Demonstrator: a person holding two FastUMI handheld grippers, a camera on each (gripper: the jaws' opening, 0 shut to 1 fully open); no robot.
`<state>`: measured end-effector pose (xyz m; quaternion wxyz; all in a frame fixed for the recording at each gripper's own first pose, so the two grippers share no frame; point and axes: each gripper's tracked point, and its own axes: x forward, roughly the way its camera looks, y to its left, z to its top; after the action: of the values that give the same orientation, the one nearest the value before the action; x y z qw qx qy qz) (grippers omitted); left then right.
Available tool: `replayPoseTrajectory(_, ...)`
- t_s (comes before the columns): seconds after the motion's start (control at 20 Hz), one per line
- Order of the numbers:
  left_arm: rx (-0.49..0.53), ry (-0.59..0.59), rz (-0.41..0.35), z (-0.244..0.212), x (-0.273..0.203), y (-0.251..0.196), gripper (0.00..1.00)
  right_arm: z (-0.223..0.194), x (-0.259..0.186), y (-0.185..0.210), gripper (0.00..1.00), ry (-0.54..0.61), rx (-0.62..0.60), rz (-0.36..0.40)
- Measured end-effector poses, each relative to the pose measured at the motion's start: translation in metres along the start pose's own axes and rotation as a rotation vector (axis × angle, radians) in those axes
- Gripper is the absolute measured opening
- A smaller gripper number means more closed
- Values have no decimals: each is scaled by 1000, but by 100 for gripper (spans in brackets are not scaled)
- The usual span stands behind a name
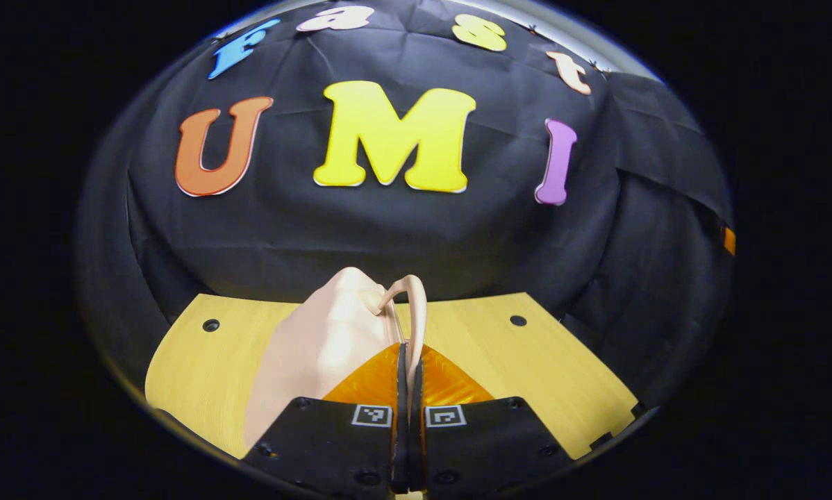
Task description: First open the suitcase, pack the skin care products into it, and then close the suitcase.
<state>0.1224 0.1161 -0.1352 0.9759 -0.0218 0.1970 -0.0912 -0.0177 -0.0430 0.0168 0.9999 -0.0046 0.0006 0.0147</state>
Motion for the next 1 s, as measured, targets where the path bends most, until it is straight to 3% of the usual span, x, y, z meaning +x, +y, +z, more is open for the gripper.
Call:
replayPoseTrajectory(0.3,88,96,42,-41,42,-42,6,-17,0,-31,80,32,-17,0)
replayPoseTrajectory(0.45,100,185,2,-80,57,-71,13,-31,0,-40,80,66,-19,0)
replayPoseTrajectory(0.8,163,286,44,-128,77,-88,21,-55,-7,-57,80,126,-33,-9)
replayPoseTrajectory(0.9,132,297,32,-134,78,-96,31,-57,-7,-61,78,133,-35,-21)
replayPoseTrajectory(0.95,119,296,34,-132,79,-97,46,-57,-6,-61,78,134,-31,-25)
replayPoseTrajectory(1.0,98,300,41,-129,77,-97,39,-55,-6,-60,80,136,-24,-29)
